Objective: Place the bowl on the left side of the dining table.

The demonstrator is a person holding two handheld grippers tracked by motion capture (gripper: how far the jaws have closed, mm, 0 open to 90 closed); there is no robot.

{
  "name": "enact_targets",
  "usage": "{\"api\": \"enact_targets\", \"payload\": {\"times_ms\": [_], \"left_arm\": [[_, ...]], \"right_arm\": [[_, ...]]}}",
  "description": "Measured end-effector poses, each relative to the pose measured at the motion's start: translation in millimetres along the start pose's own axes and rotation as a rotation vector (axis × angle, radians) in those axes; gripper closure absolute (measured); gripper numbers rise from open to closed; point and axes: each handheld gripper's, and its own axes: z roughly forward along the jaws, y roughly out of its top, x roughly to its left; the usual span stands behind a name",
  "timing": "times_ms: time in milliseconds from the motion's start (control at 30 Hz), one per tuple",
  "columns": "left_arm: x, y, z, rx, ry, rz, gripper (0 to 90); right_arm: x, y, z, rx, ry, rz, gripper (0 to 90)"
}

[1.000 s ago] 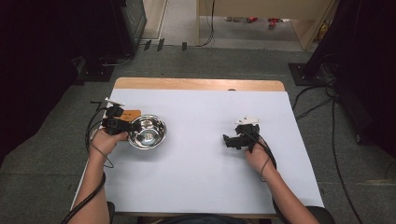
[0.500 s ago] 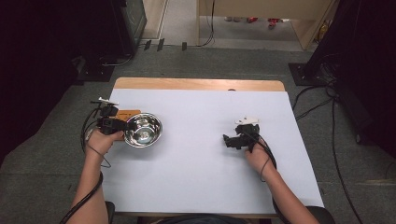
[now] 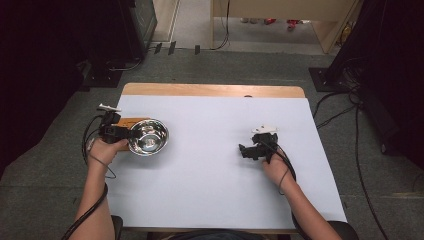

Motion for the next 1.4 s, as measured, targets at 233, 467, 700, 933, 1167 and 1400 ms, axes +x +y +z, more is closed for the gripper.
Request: {"api": "enact_targets", "payload": {"times_ms": [233,467,700,933,1167,1400], "left_arm": [[4.9,1.9,1.7,-0.003,0.015,-0.014,86.5],[10.9,2.9,1.0,-0.024,0.025,-0.035,86.5],[17.8,2.2,-1.5,-0.046,0.041,-0.057,86.4],[23.6,1.2,-4.8,-0.072,0.056,-0.079,86.5],[28.6,0.2,-9.3,-0.104,0.078,-0.100,86.5],[40.6,-2.7,-16.1,-0.127,0.091,-0.141,86.4]], "right_arm": [[-0.3,0.0,0.1,0.000,0.000,0.000,4.6],[-0.3,0.0,0.1,0.000,0.000,0.000,4.6],[-0.3,0.0,0.1,0.001,0.002,0.001,4.6],[-0.4,0.1,0.2,0.000,0.002,0.000,4.6],[-0.3,0.1,0.1,0.001,0.002,0.001,4.6],[-0.5,0.1,0.2,0.000,0.002,0.000,4.6]]}}
